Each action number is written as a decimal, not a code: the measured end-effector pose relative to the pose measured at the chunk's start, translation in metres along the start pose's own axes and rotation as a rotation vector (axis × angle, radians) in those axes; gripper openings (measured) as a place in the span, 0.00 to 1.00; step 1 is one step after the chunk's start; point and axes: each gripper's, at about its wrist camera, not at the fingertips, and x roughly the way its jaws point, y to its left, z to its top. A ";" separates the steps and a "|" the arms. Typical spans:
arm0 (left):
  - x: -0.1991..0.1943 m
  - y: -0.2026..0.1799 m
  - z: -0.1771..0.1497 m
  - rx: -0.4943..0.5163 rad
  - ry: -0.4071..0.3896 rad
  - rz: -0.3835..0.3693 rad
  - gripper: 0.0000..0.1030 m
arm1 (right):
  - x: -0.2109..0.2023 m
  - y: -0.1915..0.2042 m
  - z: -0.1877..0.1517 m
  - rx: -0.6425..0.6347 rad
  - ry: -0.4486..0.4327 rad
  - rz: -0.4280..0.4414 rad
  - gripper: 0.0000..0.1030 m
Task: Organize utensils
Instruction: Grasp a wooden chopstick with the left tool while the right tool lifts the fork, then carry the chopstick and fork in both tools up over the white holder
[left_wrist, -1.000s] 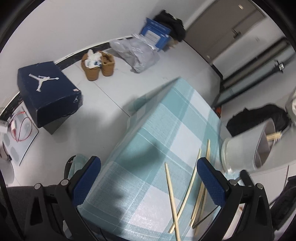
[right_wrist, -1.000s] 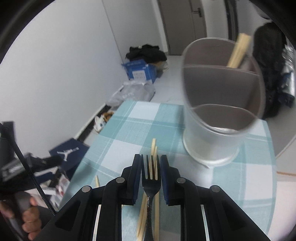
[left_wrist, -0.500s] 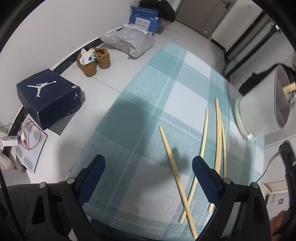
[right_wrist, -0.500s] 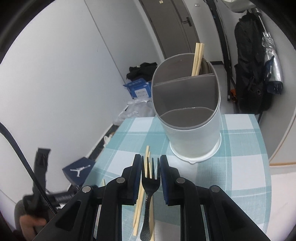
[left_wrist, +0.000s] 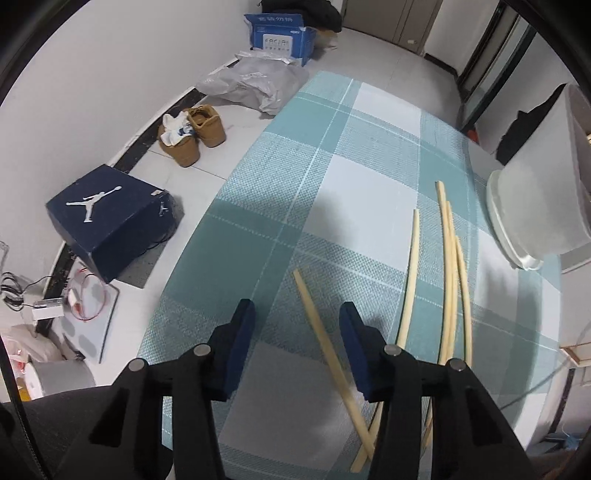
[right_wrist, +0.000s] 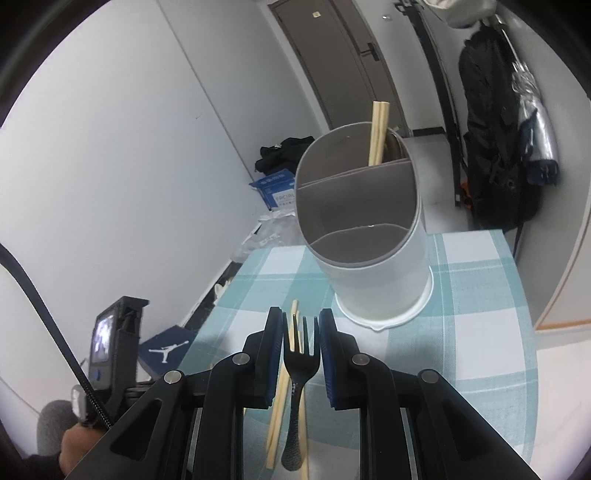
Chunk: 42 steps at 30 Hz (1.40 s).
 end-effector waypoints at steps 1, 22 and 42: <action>0.001 -0.002 0.000 -0.007 0.004 0.031 0.35 | -0.001 0.000 0.001 0.000 -0.002 -0.003 0.18; -0.066 -0.015 0.007 0.007 -0.270 -0.146 0.02 | -0.032 -0.004 0.007 -0.037 -0.057 -0.011 0.18; -0.142 -0.021 -0.025 0.151 -0.501 -0.327 0.02 | -0.046 0.017 -0.005 -0.103 -0.076 -0.046 0.17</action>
